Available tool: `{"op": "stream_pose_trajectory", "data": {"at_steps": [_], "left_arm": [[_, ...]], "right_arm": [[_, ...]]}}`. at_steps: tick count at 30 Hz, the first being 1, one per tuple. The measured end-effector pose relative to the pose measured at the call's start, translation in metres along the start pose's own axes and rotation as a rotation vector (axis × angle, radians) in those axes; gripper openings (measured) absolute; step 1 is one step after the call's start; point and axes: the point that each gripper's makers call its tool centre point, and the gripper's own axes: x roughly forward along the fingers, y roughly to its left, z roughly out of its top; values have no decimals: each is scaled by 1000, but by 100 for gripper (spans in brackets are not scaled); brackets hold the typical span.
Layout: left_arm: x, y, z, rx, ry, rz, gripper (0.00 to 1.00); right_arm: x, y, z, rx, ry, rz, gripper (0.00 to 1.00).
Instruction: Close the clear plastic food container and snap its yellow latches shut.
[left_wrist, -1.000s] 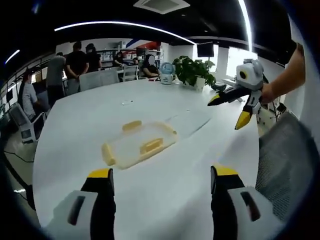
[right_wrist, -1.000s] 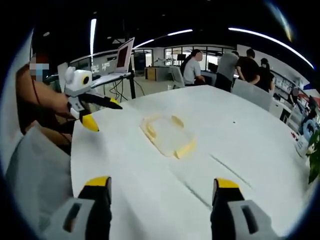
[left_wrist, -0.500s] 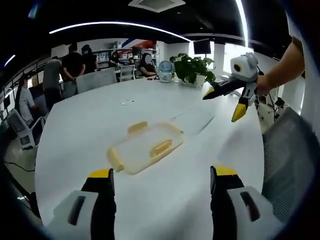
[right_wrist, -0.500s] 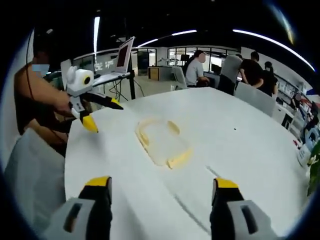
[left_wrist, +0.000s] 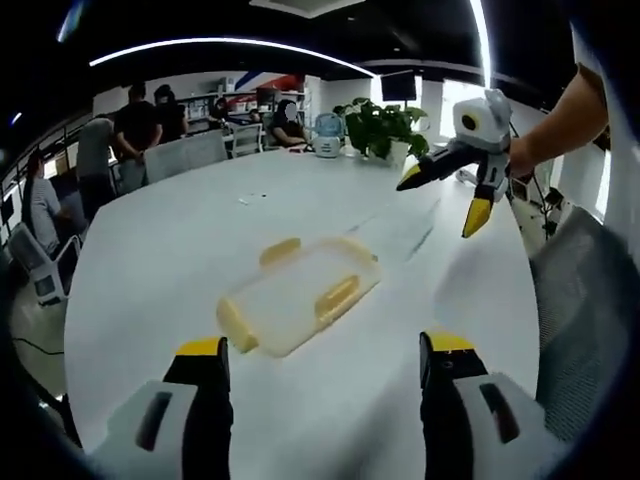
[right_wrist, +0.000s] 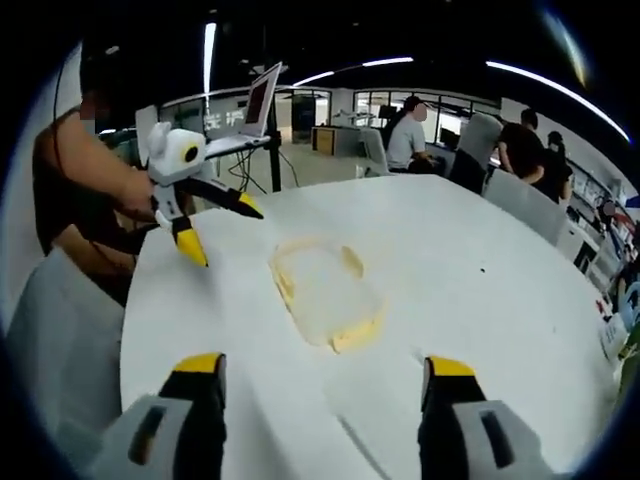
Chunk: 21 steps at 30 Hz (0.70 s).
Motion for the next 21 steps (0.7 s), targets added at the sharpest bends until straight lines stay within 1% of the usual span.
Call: {"op": "stream_pose_trajectory", "data": {"at_steps": [10,14,16,21], "left_arm": [[6,11,-3,34,26,-15,75],[9,17,-5,69,49,-24,74],[11,19,-5,82,55,-29,74],[17,25,-5,110,74,-44,74]], "right_arm": [[13,-6,8,-68,20,37,80],[19,-6,9,-101,36,60,80],[22,-8,7,-127,56,74,80],[30,-7,3,-150,83,107,80]]}}
